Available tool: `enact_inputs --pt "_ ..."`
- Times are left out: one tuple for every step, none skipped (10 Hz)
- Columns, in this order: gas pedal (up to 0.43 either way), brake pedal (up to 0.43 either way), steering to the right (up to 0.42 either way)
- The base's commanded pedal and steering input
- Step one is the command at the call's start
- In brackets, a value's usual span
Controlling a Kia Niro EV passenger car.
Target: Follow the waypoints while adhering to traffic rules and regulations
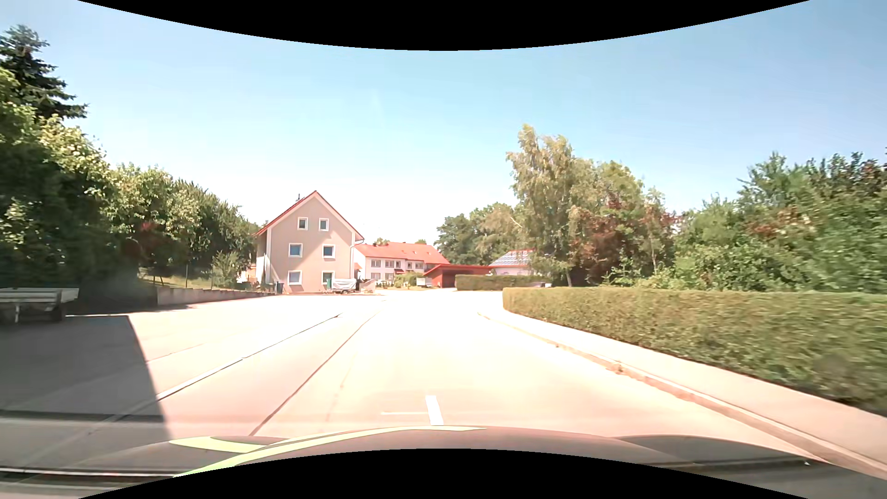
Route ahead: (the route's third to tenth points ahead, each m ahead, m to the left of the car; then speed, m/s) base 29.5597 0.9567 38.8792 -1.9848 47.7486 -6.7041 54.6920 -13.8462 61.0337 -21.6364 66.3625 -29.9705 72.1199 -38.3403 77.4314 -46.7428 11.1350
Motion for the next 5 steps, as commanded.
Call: enact_inputs --pt "0.118 0.0 -0.033" --pt "0.087 0.0 -0.03" --pt "0.087 0.0 -0.025" --pt "0.079 0.0 -0.021" --pt "0.059 0.0 -0.01"
